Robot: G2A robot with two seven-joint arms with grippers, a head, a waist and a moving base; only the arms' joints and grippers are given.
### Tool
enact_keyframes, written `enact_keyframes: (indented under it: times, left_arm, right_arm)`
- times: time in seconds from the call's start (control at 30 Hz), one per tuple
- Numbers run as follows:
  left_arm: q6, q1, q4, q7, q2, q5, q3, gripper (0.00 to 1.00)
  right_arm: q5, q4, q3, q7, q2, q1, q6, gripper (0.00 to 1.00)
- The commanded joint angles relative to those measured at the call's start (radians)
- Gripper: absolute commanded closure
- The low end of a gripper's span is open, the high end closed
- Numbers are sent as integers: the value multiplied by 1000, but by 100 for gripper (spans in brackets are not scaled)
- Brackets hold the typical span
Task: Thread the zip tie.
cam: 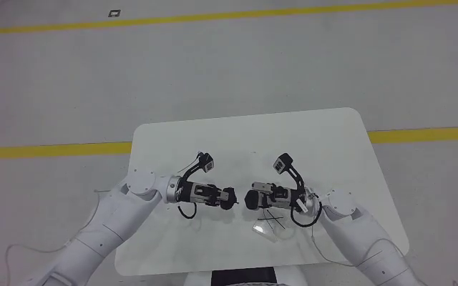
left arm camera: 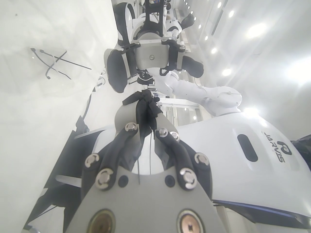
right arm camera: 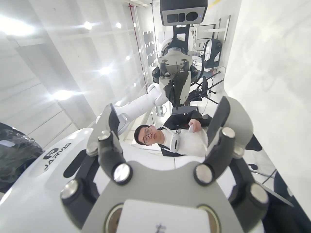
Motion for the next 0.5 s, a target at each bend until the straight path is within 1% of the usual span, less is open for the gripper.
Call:
enact_keyframes:
  times: [0.0,0.1,0.13,0.2,0.23,0.27,0.3,0.37,0.43,0.47]
  left_arm:
    - [0,0,0,0,0,0,0,100]
    - [0,0,0,0,0,0,0,100]
    - [-2,2,-4,20,-1,14,2,100]
    - [-27,9,-9,43,-2,21,3,100]
    - [-57,12,-4,53,-1,16,-7,100]
    - [-77,17,2,57,1,15,-17,100]
    - [-77,21,3,61,3,11,-29,100]
    - [-77,36,3,73,10,28,-71,100]
    - [-77,62,-7,83,15,28,-114,100]
    - [-77,81,-12,86,17,23,-148,100]
  right_arm:
    - [0,0,0,0,0,0,0,0]
    - [0,0,0,0,0,0,0,0]
    - [0,0,0,0,0,0,0,0]
    - [-15,-2,4,-16,1,1,-2,0]
    - [-57,-13,14,-46,3,-2,-11,0]
    - [-77,-22,26,-59,6,-9,-17,0]
    - [-96,-31,39,-69,10,-18,-21,0]
    - [-178,-57,81,-99,21,-39,-34,0]
    - [-238,-89,118,-120,31,-63,-41,0]
    - [-290,-113,144,-134,37,-79,-47,0]
